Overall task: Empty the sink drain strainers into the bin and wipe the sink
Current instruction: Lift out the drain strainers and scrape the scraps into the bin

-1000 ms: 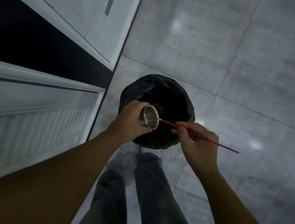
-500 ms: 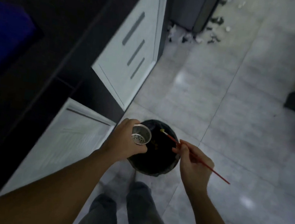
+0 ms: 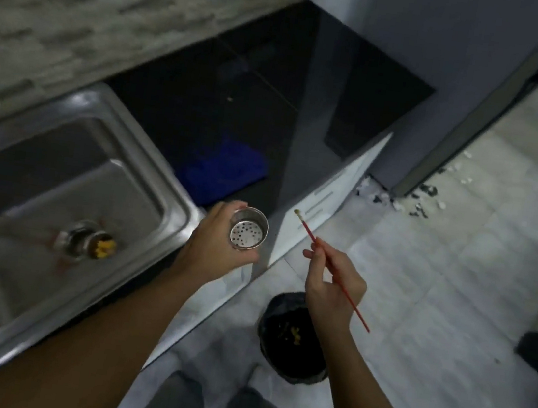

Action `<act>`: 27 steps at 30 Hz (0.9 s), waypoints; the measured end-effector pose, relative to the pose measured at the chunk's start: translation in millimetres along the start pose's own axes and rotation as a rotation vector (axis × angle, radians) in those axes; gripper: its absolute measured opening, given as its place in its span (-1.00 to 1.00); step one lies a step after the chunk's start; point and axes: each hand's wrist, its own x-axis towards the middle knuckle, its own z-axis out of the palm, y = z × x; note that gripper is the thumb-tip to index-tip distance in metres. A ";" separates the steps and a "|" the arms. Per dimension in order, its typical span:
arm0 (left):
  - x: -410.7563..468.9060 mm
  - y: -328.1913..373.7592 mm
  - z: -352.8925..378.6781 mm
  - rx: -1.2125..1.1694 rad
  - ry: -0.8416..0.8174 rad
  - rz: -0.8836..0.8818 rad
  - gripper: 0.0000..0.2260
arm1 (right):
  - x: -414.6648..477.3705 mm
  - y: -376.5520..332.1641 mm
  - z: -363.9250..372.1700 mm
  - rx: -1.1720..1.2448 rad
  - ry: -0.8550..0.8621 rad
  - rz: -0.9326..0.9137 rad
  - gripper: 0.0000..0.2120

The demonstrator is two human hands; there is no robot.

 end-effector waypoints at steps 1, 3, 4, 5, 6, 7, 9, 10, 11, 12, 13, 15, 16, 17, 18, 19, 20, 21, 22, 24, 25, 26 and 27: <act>0.9 -8.0 -18.9 -0.017 0.047 -0.007 -0.30 | 3.7 -13.3 15.8 0.025 -0.023 -0.049 -0.84; 1.3 -27.3 -55.6 -0.037 0.126 -0.038 -0.32 | 7.3 -39.0 48.7 0.076 -0.099 -0.082 -0.81; -0.1 -38.3 -72.9 -0.050 0.158 -0.065 -0.33 | 6.9 -51.9 65.5 0.090 -0.152 -0.085 -0.80; -2.6 -50.4 -89.3 -0.065 0.191 -0.095 -0.34 | 4.4 -64.2 81.8 0.089 -0.218 -0.095 -0.79; -5.9 -63.5 -104.9 -0.082 0.223 -0.123 -0.35 | 0.4 -75.5 98.6 0.078 -0.291 -0.121 -0.78; -8.8 -77.8 -119.6 -0.097 0.252 -0.147 -0.35 | -4.7 -86.2 116.0 0.065 -0.364 -0.155 -0.77; -15.2 -108.5 -145.0 -0.115 0.290 -0.194 -0.36 | -16.9 -105.2 151.6 0.034 -0.492 -0.214 -0.75; -18.6 -124.7 -156.3 -0.108 0.300 -0.231 -0.35 | -24.3 -113.4 169.7 0.015 -0.547 -0.229 -0.73; -23.0 -140.9 -166.4 -0.088 0.301 -0.282 -0.33 | -32.6 -120.6 187.2 -0.006 -0.601 -0.231 -0.73; -28.0 -157.2 -175.2 -0.071 0.294 -0.338 -0.30 | -41.7 -127.1 204.0 -0.024 -0.652 -0.228 -0.73; -34.2 -174.0 -182.8 -0.080 0.283 -0.383 -0.29 | -51.7 -132.4 219.8 -0.033 -0.700 -0.232 -0.73; -49.3 -206.9 -194.0 -0.143 0.272 -0.428 -0.31 | -72.4 -141.0 248.9 -0.041 -0.788 -0.269 -0.75; -57.7 -222.4 -198.9 -0.158 0.268 -0.447 -0.33 | -83.0 -144.1 262.6 -0.041 -0.827 -0.293 -0.76; -65.4 -237.1 -203.2 -0.151 0.260 -0.473 -0.35 | -93.3 -146.0 275.5 -0.038 -0.860 -0.311 -0.76; -72.4 -250.7 -206.4 -0.127 0.249 -0.512 -0.36 | -103.5 -146.8 287.0 -0.039 -0.893 -0.317 -0.75; -78.5 -263.3 -208.8 -0.099 0.241 -0.558 -0.38 | -113.7 -146.2 296.6 -0.044 -0.929 -0.315 -0.72; -83.9 -275.3 -209.8 -0.080 0.238 -0.597 -0.39 | -123.7 -144.0 303.9 -0.053 -0.966 -0.307 -0.71; -88.4 -286.9 -210.0 -0.073 0.234 -0.624 -0.41 | -133.0 -140.6 309.2 -0.073 -0.997 -0.291 -0.70; -91.9 -297.5 -209.8 -0.076 0.229 -0.644 -0.42 | -141.6 -137.1 312.7 -0.110 -1.020 -0.270 -0.71; -97.8 -314.9 -209.7 -0.078 0.205 -0.680 -0.42 | -153.9 -131.3 315.8 -0.230 -1.043 -0.256 -0.69; -99.9 -322.2 -209.6 -0.070 0.189 -0.695 -0.41 | -156.7 -130.2 317.1 -0.272 -1.043 -0.276 -0.66; -101.7 -328.9 -209.0 -0.062 0.177 -0.704 -0.41 | -158.2 -129.6 318.8 -0.291 -1.048 -0.304 -0.64; -103.2 -335.3 -207.9 -0.056 0.170 -0.713 -0.40 | -159.0 -128.9 320.4 -0.306 -1.060 -0.329 -0.63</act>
